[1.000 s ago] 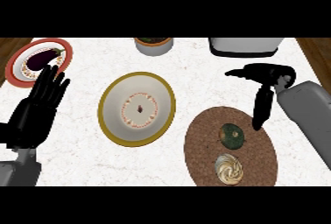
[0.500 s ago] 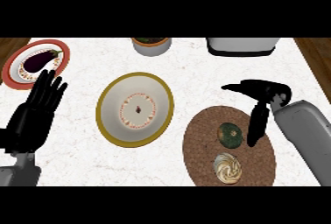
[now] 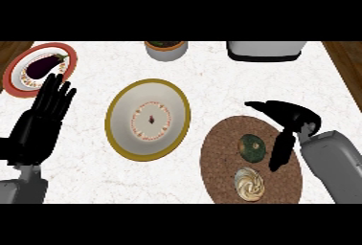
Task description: Pick the squash from the placemat and place it in the bowl
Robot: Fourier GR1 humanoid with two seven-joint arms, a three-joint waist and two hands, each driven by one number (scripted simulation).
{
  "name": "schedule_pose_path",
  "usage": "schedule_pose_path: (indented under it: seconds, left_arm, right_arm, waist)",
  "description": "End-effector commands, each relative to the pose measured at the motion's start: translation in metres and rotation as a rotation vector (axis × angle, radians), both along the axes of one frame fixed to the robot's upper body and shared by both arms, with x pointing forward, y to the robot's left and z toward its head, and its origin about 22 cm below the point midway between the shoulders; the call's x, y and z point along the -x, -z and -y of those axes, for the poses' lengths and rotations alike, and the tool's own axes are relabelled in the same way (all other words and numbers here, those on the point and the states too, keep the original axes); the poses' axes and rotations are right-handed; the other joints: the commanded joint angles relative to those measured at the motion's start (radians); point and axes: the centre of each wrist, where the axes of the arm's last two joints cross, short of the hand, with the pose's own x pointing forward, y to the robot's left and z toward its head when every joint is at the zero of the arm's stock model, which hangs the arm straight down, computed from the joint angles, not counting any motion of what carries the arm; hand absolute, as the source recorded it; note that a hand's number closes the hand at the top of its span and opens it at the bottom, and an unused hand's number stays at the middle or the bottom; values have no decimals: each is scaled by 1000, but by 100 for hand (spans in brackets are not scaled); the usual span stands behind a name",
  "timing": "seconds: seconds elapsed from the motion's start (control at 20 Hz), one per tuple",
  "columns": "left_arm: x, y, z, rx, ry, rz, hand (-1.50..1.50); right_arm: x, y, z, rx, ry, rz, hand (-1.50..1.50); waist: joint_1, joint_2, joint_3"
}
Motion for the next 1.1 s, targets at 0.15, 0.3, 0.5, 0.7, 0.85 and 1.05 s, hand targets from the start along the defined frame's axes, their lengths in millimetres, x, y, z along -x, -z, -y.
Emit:
schedule_pose_path:
  seconds: [0.15,0.3,0.5,0.7,0.85,1.05]
  left_arm:
    - [2,-10,-28,-6,10,-4,0]
    - [10,12,2,-9,0,-10,0]
    - [5,12,-3,3,9,-11,0]
    - [-9,-1,-8,-13,-11,12,0]
    - [11,8,-6,2,5,-3,0]
    - [2,-5,12,3,3,7,0]
  right_arm:
    - [6,47,6,-2,-27,52,-150]
    - [9,36,-8,13,-23,48,-150]
    - [-2,48,12,18,-43,16,-150]
    - [-3,55,5,44,-43,-20,-150]
    - [9,69,-25,65,-48,-28,-150]
    - [-16,81,-25,92,-42,-44,150]
  waist:
    - [7,2,0]
    - [3,0,0]
    - [3,1,0]
    - [3,1,0]
    - [3,0,0]
    - [8,1,0]
